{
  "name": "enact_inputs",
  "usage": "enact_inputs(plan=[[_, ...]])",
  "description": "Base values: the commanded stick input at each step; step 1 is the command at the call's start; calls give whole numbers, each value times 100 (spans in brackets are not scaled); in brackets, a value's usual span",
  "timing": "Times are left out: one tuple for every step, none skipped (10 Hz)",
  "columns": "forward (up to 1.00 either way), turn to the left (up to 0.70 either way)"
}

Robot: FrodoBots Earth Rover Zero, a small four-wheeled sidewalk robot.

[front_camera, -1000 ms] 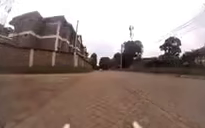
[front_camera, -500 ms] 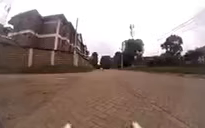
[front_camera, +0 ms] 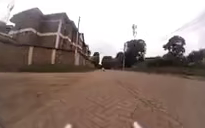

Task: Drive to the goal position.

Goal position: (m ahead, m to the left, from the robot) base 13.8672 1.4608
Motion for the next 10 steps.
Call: enact_inputs(plan=[[70,0],[70,0],[70,0],[70,0],[70,0],[70,0],[70,0],[70,0],[70,0],[70,0]])
